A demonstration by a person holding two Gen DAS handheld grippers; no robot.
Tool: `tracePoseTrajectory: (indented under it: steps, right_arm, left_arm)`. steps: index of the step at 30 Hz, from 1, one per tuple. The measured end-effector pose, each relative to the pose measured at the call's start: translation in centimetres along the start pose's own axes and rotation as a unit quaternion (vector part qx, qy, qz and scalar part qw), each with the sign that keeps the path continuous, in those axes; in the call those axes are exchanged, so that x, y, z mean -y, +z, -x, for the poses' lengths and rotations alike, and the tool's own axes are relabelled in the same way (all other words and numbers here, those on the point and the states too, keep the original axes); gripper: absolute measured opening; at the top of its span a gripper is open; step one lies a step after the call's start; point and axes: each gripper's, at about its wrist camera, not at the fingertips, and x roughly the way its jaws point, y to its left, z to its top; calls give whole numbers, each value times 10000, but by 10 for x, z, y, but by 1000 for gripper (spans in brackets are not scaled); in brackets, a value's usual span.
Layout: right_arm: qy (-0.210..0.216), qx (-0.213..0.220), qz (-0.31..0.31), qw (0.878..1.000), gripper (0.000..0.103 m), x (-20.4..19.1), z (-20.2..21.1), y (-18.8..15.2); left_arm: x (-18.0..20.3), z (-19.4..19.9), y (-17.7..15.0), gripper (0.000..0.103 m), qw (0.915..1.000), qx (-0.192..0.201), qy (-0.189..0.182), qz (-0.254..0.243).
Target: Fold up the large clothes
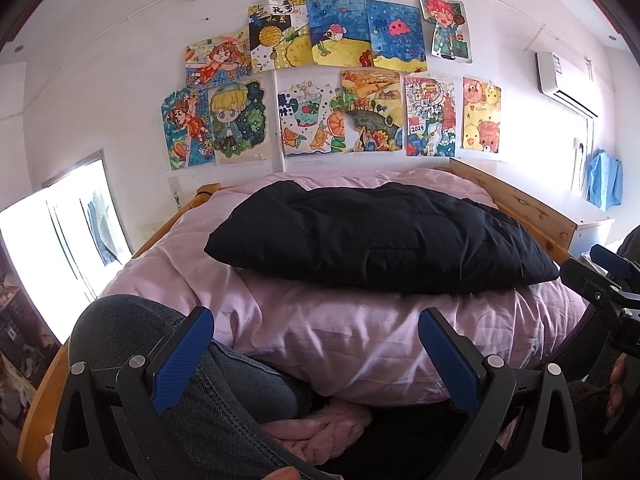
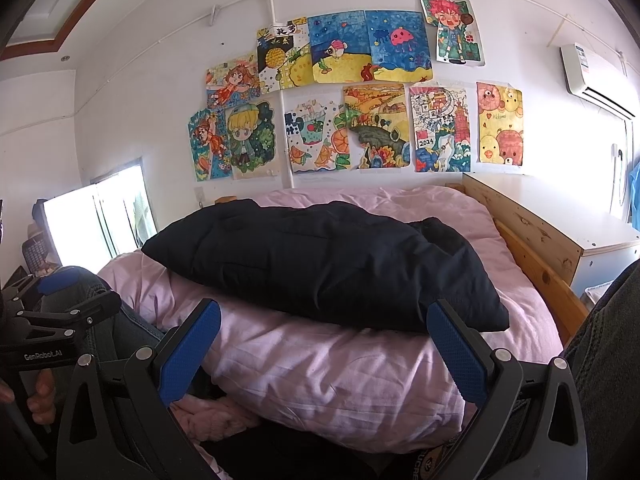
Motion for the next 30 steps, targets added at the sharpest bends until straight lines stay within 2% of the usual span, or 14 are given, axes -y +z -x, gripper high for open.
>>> tracePoseTrajectory:
  steps: [30]
  right_arm:
    - [-20, -16, -26, 10000, 102, -6, -1, -3]
  left_arm:
    - [8, 1, 0, 103, 10000, -1, 21, -58]
